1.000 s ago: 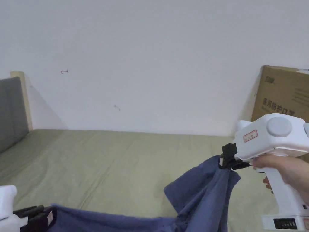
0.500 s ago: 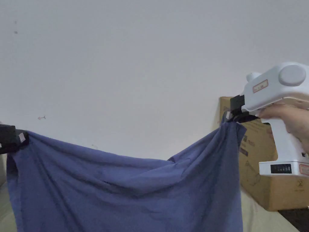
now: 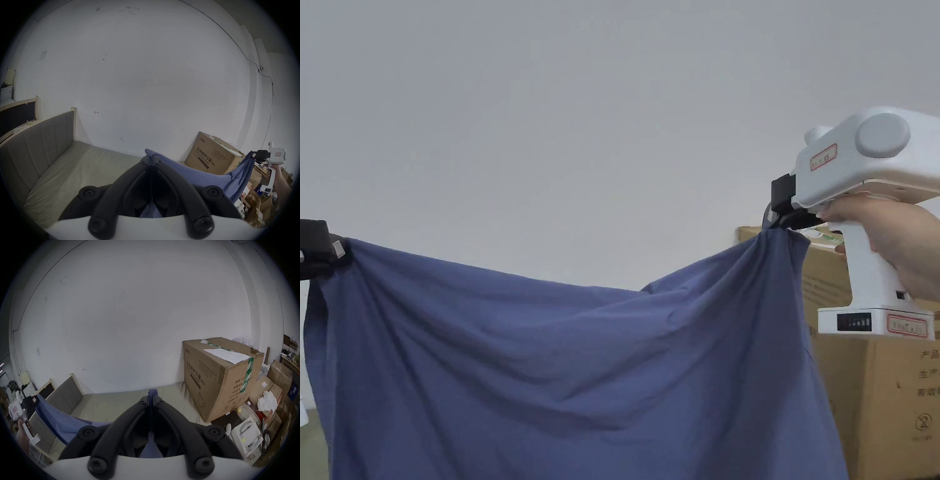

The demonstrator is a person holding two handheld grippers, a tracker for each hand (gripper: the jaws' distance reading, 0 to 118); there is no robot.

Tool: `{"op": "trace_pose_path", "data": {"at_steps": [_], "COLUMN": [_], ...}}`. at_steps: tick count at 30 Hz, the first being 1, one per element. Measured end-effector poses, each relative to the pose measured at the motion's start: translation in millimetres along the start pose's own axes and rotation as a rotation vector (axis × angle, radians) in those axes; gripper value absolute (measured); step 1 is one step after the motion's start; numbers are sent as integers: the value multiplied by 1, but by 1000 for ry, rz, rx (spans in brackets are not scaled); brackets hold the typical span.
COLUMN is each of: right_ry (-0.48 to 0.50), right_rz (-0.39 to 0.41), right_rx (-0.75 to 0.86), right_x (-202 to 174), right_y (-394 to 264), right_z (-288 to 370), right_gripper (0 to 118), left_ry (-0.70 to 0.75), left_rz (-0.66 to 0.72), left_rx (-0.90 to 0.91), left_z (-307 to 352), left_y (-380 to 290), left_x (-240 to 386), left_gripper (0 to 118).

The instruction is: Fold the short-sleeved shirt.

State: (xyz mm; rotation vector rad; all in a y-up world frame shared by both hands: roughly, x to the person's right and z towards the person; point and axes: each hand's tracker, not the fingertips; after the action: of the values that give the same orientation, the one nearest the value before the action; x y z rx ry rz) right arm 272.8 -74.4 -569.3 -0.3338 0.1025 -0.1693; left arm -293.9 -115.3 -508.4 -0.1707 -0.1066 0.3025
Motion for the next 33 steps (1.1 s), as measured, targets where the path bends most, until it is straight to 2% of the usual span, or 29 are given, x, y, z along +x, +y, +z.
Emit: {"op": "trace_pose_path", "data": {"at_steps": [5,8,14,18,21,24,26,28,31,33], "right_ry": [-67,-103,-91,-88,-102,-102,-146,-148,-118,-88], "right_rz": [-33,-28,-1,-44,-114,-190,-197,-201,-197,-198], "right_rx": [115,195,256,76,-110,-305,-427,-496,-491,-486], "right_x": [5,7,15,35,56,84,100,110,125,130], "right_y": [1,-8,-60,-140,-238,-356,-418,-461,-487,-492], "right_z": [-53,-75,-108,-141,-160,-160,-142,-111,-54,-7], "right_gripper": [2,2,2,2,2,2,2,2,2,2], "left_ry": [13,-58,-38,11,4,-5,33,44,27,40], "left_rz": [21,74,37,49,59,131,108,78,161,146], "left_rx": [11,61,87,-119,-285,-472,-571,-629,-657,-646], "left_z": [-68,-91,-115,-138,-148,-132,-109,-84,-38,-5], "left_y": [-4,-17,-75,-148,-228,-323,-375,-407,-422,-418], "left_x": [-14,-25,-33,-43,-62,-83,-91,-100,-117,-124], "left_gripper": [0,0,1,1,0,1,1,1,0,0]}}
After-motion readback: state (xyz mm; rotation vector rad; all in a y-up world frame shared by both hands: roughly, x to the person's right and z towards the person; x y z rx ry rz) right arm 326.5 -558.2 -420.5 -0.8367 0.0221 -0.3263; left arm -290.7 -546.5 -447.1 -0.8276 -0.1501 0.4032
